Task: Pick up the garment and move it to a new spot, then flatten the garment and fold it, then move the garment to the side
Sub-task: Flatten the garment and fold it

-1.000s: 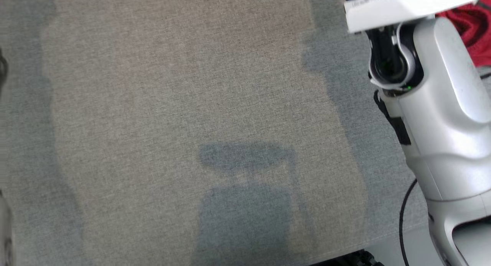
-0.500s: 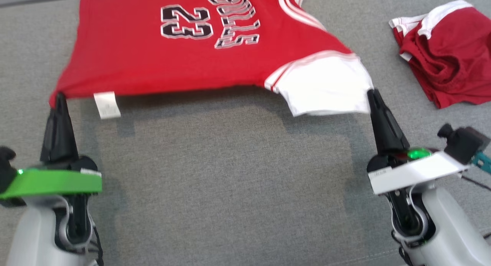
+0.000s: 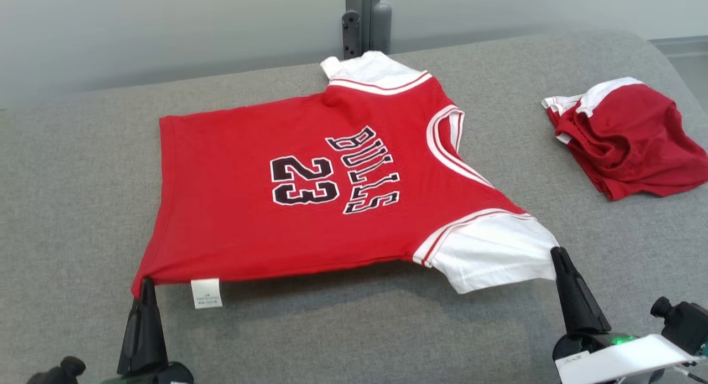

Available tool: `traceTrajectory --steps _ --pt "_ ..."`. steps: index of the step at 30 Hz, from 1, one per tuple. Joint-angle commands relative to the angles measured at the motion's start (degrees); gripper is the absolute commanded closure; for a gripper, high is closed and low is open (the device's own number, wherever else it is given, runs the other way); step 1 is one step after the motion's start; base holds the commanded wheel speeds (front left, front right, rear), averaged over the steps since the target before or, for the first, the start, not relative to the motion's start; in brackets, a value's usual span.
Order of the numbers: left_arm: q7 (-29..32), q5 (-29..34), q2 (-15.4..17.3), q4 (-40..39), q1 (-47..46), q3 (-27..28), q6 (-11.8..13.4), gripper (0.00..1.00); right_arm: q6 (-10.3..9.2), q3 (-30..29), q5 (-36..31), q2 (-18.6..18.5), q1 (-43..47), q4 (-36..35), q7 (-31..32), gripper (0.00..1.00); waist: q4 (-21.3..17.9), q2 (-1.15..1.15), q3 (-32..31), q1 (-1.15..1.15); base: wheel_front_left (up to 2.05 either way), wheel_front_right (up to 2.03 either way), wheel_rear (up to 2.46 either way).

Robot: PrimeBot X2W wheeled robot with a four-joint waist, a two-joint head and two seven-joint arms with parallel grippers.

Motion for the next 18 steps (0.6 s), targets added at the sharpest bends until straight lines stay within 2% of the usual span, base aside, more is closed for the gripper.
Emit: traceTrajectory --steps 1,10,18 --pt "-0.2 0.2 -0.4 -1.4 2.2 0.5 0.4 1.0 0.02 -0.6 -0.6 0.2 1.6 -1.0 0.5 1.0 0.1 -0.01 -1.7 0.01 0.0 0.0 0.0" --pt "-0.2 -0.1 -1.8 -8.9 11.9 1.1 1.4 1.0 0.02 -2.0 -1.7 2.4 7.7 -5.7 4.3 1.0 0.2 -0.01 -2.4 0.01 0.0 0.0 0.0" --pt "-0.1 -0.1 -2.0 -4.5 9.1 -0.9 1.6 1.0 0.02 -2.1 -1.5 4.5 6.2 -2.9 6.2 1.0 0.7 -0.01 -2.4 0.01 0.0 0.0 0.0"
